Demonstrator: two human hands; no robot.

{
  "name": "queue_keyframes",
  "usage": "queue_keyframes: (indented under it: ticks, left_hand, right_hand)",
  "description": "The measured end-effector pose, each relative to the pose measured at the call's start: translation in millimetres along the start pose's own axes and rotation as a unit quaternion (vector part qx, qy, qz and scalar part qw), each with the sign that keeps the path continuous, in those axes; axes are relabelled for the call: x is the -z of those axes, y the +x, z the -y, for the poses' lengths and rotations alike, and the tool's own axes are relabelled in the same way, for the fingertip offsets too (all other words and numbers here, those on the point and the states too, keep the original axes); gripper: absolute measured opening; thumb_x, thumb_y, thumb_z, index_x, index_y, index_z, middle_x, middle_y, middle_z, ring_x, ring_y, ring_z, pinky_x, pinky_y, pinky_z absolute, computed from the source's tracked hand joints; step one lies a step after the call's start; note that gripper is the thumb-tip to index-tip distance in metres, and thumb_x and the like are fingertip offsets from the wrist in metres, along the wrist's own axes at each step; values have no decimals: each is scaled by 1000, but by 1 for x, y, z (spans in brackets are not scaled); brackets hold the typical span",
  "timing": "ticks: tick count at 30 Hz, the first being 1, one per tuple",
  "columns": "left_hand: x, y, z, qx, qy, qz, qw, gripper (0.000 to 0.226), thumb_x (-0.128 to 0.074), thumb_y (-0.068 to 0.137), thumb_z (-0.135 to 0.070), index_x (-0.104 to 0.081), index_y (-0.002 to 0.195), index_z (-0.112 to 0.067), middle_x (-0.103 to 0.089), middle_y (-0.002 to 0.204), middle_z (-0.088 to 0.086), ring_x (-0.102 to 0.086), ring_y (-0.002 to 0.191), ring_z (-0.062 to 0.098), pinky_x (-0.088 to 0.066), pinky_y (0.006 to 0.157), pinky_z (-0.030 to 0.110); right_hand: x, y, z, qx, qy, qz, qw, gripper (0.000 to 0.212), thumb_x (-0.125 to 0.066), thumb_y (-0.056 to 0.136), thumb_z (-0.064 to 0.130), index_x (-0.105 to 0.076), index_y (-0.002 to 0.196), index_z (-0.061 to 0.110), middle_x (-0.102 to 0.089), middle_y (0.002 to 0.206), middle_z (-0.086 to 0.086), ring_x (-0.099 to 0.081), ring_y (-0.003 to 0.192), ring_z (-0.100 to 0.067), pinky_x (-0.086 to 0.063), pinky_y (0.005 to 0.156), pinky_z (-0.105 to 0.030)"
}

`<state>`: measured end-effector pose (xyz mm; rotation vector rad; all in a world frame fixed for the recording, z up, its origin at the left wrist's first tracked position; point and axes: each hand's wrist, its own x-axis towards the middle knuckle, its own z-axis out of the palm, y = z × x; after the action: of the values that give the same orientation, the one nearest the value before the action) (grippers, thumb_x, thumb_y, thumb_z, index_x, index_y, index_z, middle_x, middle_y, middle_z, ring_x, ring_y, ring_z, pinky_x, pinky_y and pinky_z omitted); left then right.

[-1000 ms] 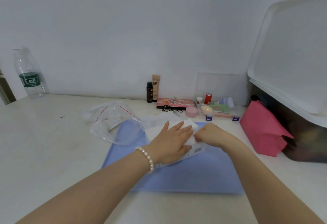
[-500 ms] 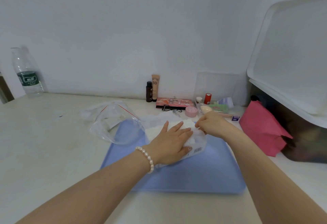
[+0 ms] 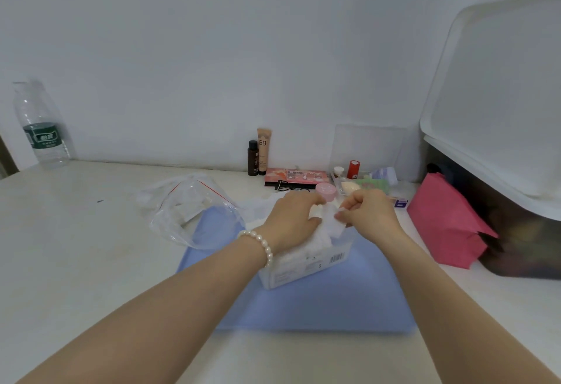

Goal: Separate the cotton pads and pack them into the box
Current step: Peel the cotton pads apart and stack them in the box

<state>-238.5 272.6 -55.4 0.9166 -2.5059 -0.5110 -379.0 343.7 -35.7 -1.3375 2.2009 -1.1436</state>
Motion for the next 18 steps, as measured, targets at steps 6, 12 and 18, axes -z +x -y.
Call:
queue_keyframes:
  ticks: [6, 12, 18]
  left_hand:
    - [-1, 25, -6, -25, 87, 62, 994, 31, -58, 90, -20, -59, 121, -20, -60, 122, -1, -49, 111, 22, -38, 92, 31]
    - [-11, 32, -7, -53, 157, 83, 983, 23, -53, 90, -14, -65, 108, -20, -64, 113, -1, -46, 113, 21, -26, 95, 31]
    - [-8, 35, -8, -84, 192, 112, 971, 28, -51, 90, -9, -66, 109, -23, -66, 105, -6, -46, 105, 17, -23, 91, 33]
  right_hand:
    - [-4, -5, -6, 22, -87, 0, 996, 25, -76, 73, 12, -55, 64, 22, -60, 68, 1, -58, 70, -19, -45, 63, -28]
    - [18, -5, -3, 0, -57, -4, 998, 28, -73, 73, 15, -67, 101, 14, -68, 97, -2, -60, 91, -16, -46, 82, -29]
    - [27, -3, 11, 30, -175, 104, 979, 40, -77, 70, 24, -69, 107, 14, -65, 111, -1, -58, 98, -16, -43, 83, -27]
